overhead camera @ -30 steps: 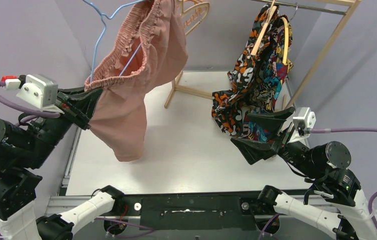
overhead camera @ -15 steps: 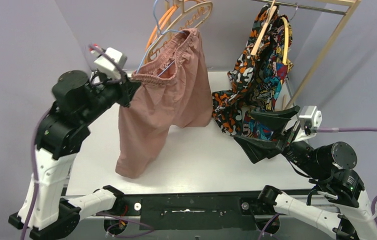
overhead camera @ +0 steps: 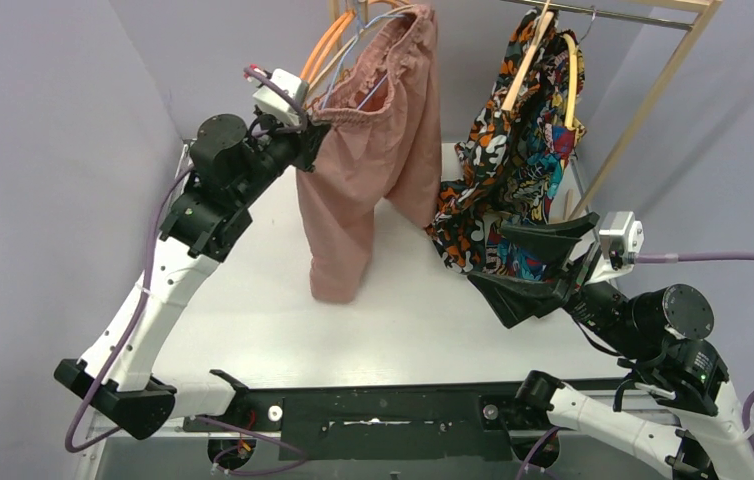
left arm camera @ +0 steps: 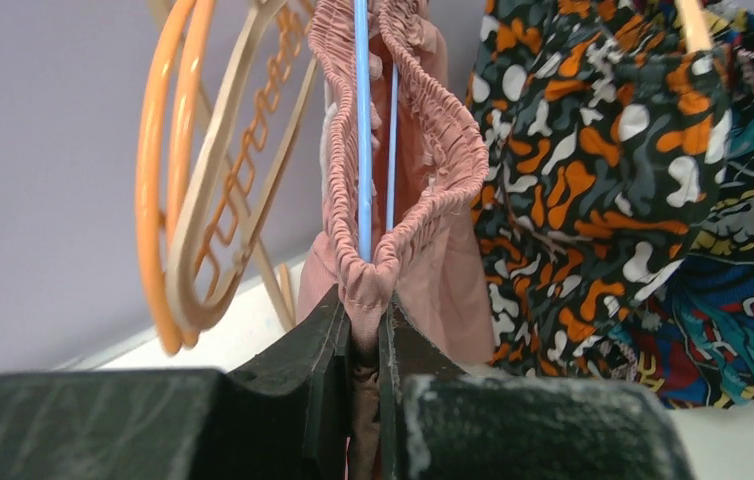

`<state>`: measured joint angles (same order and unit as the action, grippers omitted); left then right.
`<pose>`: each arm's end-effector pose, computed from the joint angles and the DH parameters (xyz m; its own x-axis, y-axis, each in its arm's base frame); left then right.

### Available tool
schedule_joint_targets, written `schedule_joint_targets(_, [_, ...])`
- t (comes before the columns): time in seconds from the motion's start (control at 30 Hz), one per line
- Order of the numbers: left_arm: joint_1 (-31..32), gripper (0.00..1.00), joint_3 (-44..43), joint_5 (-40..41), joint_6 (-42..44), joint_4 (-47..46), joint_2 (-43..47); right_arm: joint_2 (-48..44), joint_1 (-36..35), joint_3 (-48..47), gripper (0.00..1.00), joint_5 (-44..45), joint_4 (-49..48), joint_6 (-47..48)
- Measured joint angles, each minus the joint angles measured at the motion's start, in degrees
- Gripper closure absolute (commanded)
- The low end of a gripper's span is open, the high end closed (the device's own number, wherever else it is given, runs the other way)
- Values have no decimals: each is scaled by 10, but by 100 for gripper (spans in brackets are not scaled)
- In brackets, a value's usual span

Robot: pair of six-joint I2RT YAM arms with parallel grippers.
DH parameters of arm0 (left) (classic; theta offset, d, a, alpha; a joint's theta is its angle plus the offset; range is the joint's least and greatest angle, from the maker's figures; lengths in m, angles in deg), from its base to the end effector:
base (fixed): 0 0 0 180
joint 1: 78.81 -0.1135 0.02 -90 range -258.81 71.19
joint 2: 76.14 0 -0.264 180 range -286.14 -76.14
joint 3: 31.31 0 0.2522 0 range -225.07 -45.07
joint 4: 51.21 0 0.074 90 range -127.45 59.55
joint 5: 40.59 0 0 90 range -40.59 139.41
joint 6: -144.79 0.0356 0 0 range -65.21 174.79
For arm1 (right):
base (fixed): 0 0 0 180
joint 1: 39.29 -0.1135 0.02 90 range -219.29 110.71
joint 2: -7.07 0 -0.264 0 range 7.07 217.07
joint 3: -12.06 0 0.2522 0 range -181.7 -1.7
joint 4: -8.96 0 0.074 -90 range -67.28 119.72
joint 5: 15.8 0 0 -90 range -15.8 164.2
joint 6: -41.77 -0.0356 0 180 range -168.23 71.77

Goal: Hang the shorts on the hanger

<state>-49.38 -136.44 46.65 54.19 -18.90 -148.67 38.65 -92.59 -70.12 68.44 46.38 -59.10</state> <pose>0.2280 -0.1306 0.5018 -0.0012 -0.0113 -0.9999 0.5327 0.8462 -0.0102 0.0340 0.0516 0.4716 -0.0276 0.2769 -0.9605 -0.8665 0.4725 0.1611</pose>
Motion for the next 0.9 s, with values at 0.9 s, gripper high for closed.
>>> schedule_joint_targets(0.9, [121,100,0,68,73,-247,-169,-17,0,0,2,0,0,-17])
